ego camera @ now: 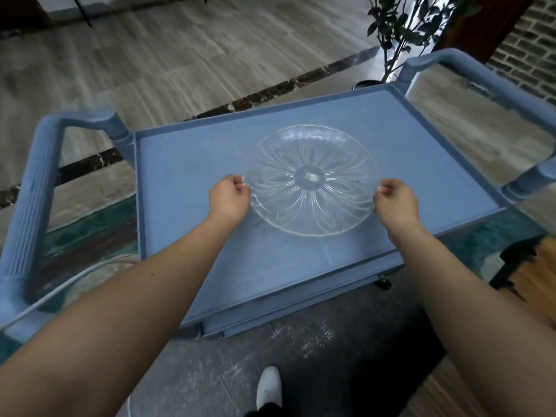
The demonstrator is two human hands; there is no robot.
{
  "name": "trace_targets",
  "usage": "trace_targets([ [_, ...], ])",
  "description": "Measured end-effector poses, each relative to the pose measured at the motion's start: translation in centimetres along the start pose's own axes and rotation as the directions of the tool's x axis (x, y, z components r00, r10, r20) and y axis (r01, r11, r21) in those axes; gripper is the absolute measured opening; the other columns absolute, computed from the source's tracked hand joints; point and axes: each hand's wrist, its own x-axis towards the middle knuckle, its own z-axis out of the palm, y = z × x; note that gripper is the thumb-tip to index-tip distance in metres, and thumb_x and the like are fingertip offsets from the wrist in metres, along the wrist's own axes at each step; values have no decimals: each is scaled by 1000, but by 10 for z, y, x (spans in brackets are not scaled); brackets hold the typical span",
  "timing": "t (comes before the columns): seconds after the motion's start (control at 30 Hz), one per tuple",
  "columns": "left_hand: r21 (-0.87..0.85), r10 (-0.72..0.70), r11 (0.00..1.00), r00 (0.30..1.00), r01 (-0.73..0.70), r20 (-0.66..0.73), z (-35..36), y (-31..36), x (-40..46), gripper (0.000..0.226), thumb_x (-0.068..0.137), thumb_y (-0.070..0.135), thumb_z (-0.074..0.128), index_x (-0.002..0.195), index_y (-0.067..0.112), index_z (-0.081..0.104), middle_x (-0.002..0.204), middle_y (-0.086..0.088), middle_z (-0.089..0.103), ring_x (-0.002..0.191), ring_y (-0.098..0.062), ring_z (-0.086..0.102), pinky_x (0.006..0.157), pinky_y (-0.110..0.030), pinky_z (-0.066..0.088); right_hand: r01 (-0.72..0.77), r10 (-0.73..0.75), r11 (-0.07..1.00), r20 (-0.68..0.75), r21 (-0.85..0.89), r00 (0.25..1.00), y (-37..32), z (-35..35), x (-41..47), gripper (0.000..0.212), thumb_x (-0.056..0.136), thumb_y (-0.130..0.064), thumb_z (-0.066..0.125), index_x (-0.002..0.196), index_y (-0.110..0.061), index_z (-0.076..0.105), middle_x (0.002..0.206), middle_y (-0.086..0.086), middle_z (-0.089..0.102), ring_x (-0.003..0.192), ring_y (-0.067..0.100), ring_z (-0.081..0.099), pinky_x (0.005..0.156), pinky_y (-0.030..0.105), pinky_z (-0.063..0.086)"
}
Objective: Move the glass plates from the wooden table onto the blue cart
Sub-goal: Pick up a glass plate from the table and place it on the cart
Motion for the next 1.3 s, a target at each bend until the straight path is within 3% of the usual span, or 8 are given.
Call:
trace_targets([
  [0.3, 3, 2, 1000, 1000, -2, 18, 11, -8, 28, 25, 92, 17, 59, 115, 8, 66, 107, -12, 74, 108, -28, 66, 99, -30, 46, -14, 9, 996, -61, -87, 998, 3, 25, 24, 31, 91, -9, 51, 119, -6, 63, 112, 17, 70, 108, 33, 63, 94, 31, 45],
  [0.87, -16, 13, 1000, 996, -12, 84, 32, -18, 41, 24, 93, 17, 59, 113, 4, 65, 102, -17, 75, 97, -32, 71, 96, -42, 53, 6, -15, 978, -42, -206, 999, 10, 33, 39, 35, 92, -7, 47, 124, -3, 60, 119, 24, 65, 114, 39, 59, 100, 38, 43],
  [1.1, -38, 22, 999, 995, -18, 96, 34, -20, 41, 27, 94, 19, 59, 115, 4, 64, 103, -17, 75, 96, -30, 72, 96, -42, 54, 33, -47, 973, -54, -229, 997, 17, 39, 37, 29, 95, -10, 47, 118, -2, 62, 113, 23, 68, 109, 40, 61, 94, 39, 44],
  [1.2, 6, 27, 1000, 994, -27, 102, 30, -18, 40, 31, 95, 25, 58, 116, 4, 64, 104, -16, 75, 101, -30, 70, 99, -37, 50, 40, -45, 977, -20, -209, 999, 19, 37, 32, 36, 95, -15, 50, 129, -4, 55, 121, 21, 65, 116, 38, 59, 101, 39, 42],
  [1.3, 124, 98, 987, 995, -98, 9, 25, -12, 36, 43, 98, 33, 52, 126, 1, 58, 116, -17, 69, 120, -33, 56, 103, -35, 38, 66, -66, 975, 6, -211, 998, 18, 27, 21, 53, 94, -23, 54, 144, -7, 41, 140, 19, 51, 128, 35, 50, 108, 37, 35],
])
